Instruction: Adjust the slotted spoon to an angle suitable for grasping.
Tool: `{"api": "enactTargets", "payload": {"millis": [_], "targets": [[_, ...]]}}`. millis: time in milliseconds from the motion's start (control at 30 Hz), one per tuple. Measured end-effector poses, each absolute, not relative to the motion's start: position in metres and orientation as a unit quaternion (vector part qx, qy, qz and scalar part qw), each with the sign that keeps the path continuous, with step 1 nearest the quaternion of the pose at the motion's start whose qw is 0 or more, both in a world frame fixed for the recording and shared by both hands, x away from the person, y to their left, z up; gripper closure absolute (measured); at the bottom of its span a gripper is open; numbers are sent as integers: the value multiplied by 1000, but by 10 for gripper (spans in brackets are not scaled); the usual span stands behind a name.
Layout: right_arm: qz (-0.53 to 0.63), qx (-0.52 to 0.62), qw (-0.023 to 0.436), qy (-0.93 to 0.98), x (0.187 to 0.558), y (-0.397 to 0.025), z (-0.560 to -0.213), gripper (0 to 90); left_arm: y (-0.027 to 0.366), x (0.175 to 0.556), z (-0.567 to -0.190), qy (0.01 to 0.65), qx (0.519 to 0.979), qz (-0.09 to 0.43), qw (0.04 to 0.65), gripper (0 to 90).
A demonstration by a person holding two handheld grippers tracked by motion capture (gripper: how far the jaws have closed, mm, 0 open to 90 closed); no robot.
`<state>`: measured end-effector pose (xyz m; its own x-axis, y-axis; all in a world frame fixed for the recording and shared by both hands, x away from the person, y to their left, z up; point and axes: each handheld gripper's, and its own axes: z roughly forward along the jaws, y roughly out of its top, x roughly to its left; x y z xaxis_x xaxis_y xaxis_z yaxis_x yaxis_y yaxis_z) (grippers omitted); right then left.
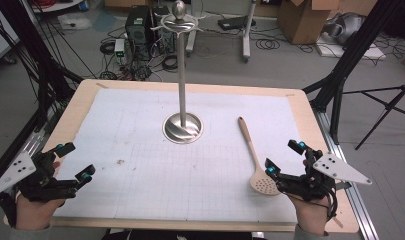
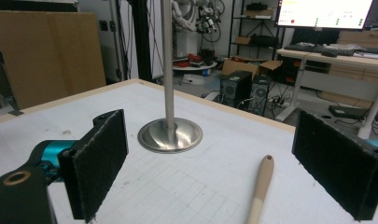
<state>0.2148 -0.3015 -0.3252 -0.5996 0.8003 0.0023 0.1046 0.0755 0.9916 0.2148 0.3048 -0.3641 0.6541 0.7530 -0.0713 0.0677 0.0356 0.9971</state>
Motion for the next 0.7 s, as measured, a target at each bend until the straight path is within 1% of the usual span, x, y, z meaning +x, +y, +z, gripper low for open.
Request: {"api": "enactTargets", "payload": {"millis": [500, 700], "targets": [[589, 351, 290, 667, 215, -307, -329, 94, 297, 215, -369, 318, 657, 252, 636, 22], [566, 397, 276, 668, 230, -310, -336, 96, 301, 207, -367, 312, 652, 256, 642, 29]]}}
